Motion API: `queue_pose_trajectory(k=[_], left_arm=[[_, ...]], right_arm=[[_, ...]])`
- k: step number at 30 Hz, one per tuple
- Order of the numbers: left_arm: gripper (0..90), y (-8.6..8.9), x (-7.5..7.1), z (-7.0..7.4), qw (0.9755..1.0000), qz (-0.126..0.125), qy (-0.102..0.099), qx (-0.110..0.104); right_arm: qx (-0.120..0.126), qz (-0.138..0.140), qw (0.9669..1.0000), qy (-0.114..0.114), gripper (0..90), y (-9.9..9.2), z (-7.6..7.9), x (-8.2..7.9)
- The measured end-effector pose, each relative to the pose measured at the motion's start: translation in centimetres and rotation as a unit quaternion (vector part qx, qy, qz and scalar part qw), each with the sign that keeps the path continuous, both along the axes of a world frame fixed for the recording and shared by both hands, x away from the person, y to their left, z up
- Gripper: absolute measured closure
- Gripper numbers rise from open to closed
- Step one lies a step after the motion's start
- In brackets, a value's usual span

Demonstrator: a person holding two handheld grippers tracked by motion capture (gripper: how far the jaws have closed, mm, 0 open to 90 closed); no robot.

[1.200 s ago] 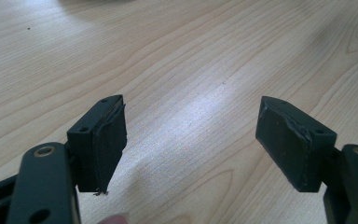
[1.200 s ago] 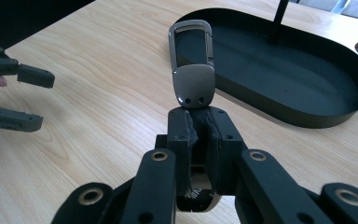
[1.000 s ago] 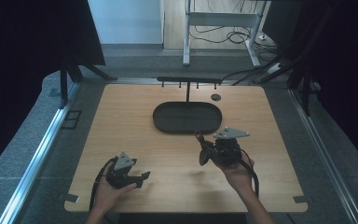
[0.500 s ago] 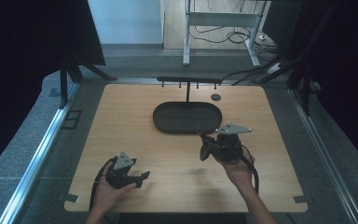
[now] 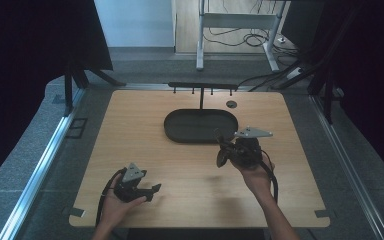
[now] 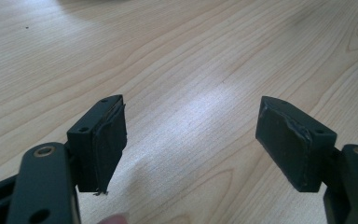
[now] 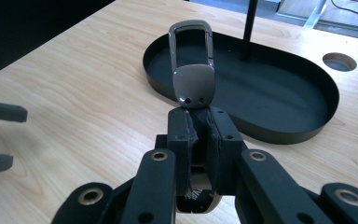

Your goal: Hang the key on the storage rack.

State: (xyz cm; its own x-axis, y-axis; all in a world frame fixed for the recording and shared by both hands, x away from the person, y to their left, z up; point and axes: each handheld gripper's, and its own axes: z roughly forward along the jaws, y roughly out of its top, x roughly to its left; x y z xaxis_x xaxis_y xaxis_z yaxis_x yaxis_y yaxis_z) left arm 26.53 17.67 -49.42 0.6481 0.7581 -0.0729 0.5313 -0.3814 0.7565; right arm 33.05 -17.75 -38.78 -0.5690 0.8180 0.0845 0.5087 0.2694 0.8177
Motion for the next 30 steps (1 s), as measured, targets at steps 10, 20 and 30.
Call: queue_pose_trajectory(k=[10, 20, 30], left_arm=[[25.0, 0.1, 0.0, 0.0, 1.0, 0.0, 0.0, -0.001], [25.0, 0.3, 0.1, 0.0, 1.0, 0.003, 0.0, -0.002], [25.0, 0.4, 0.0, 0.1, 1.0, 0.004, 0.0, -0.005]], right_arm=[[0.001, -0.016, 0.9998, -0.007, 81.0, -0.5, 0.3, 1.4], [0.002, -0.036, 0.9992, -0.018, 81.0, -0.7, 0.8, 3.3], [0.003, -0.05, 0.9985, -0.023, 81.0, -1.1, 1.1, 4.8]])
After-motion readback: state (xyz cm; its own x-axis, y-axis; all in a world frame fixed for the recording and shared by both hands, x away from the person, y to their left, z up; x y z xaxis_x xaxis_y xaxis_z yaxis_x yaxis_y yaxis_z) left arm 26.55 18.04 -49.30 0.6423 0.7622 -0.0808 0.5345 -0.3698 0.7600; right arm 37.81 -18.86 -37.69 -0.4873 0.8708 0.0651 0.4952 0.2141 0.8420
